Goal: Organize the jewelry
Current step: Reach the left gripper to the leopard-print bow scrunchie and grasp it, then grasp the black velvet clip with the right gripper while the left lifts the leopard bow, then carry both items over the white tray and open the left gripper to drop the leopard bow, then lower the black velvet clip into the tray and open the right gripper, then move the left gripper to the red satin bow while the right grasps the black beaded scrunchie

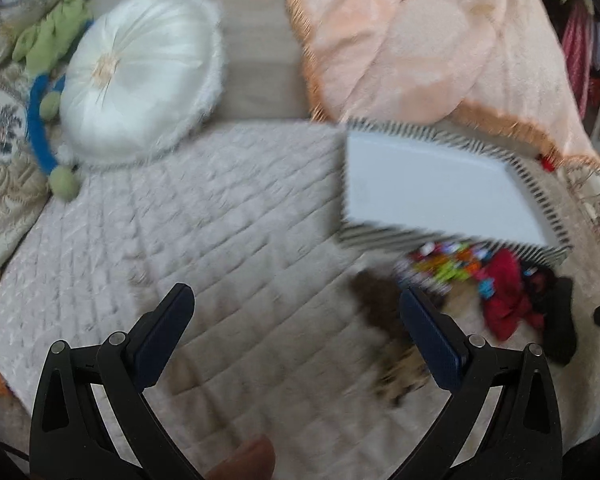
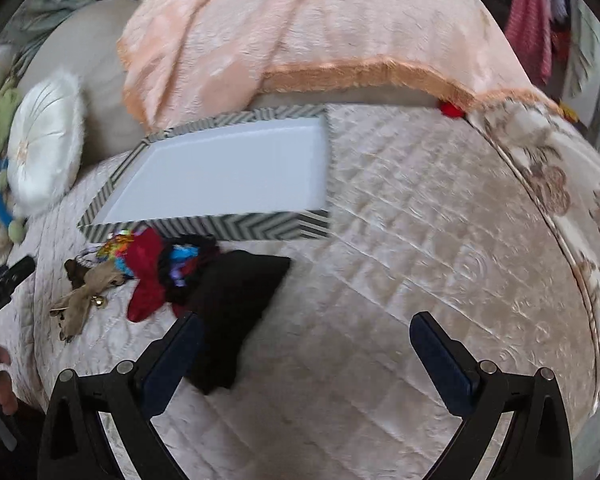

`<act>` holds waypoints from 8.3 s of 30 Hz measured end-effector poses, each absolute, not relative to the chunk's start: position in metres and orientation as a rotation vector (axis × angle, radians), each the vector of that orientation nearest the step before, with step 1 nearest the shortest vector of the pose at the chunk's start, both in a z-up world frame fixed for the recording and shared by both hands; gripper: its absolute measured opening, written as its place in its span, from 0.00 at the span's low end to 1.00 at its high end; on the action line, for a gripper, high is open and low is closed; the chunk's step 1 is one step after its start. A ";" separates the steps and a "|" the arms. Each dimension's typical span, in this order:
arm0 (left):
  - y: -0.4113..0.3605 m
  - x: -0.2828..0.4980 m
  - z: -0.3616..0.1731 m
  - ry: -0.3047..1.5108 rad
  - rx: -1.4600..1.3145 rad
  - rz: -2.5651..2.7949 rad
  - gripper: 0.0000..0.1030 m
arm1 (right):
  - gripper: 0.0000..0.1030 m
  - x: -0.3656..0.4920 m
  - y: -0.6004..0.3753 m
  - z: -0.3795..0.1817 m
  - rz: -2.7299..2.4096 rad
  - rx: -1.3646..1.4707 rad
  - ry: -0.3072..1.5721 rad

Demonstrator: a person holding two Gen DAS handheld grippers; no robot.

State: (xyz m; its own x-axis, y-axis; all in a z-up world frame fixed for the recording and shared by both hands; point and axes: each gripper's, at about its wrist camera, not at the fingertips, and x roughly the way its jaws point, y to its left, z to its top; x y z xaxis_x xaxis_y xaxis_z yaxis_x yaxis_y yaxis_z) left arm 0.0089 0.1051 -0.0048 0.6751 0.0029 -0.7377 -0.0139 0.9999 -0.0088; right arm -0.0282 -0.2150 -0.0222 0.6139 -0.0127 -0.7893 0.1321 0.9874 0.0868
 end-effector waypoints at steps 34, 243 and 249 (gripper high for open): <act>0.041 0.003 -0.073 1.003 0.046 -0.176 1.00 | 1.00 -0.039 -0.193 -0.074 0.005 -0.024 1.092; -0.046 0.019 -0.036 0.950 0.169 -0.622 0.47 | 0.14 0.015 -0.226 -0.015 0.251 0.437 0.769; -0.048 0.019 -0.045 0.977 0.183 -0.609 0.47 | 0.18 0.042 -0.212 -0.040 0.302 0.513 0.857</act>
